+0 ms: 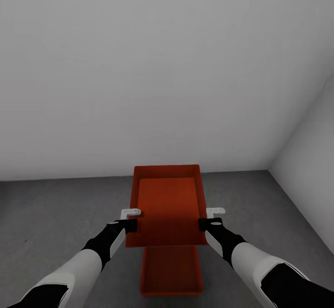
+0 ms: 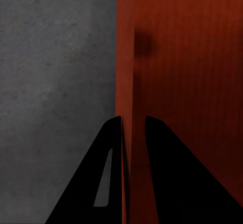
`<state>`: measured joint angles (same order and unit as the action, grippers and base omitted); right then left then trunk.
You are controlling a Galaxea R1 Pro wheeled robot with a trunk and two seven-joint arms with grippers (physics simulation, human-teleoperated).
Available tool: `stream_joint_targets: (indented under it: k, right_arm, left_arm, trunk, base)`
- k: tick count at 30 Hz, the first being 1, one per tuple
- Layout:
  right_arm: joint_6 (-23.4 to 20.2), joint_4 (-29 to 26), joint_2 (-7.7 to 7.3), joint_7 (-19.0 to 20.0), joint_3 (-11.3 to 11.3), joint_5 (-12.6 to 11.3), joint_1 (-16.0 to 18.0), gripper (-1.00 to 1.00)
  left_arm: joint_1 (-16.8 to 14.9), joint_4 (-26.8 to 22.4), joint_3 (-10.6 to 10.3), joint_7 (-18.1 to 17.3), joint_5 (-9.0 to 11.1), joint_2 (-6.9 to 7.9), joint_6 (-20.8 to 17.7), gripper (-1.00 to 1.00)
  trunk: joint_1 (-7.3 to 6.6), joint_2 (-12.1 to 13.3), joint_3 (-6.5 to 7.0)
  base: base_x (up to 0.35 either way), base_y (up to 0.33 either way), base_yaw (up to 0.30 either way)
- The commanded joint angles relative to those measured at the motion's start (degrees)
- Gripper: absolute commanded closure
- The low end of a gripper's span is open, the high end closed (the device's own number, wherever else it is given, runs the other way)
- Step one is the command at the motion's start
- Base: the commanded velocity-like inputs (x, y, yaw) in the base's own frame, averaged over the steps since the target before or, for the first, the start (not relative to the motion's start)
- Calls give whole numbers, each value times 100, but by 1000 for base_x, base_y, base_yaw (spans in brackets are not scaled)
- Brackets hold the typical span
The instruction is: Move the two storage containers from the living room to the garage. In the garage, place one container on the floor and stack the other container on top of it (either order is fine).
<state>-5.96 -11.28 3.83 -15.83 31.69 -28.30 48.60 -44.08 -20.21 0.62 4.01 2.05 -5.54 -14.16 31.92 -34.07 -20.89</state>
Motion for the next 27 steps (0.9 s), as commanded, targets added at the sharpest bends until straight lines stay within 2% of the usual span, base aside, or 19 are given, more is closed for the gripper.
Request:
stream_joint_targets:
  k: [1, 27]
  right_arm:
    - [-37, 3, 45, 63, 179, -219, 1, 100]
    - [-34, 3, 46, 63, 179, -218, 1, 100]
  left_arm:
    - [-4, -26, -79, 21, 111, -9, 36, 100]
    - [-4, -26, -79, 21, 111, -9, 36, 100]
  trunk:
    - [1, -8, -17]
    - [1, -8, -258]
  base:
    - [0, 0, 0]
    - [0, 0, 0]
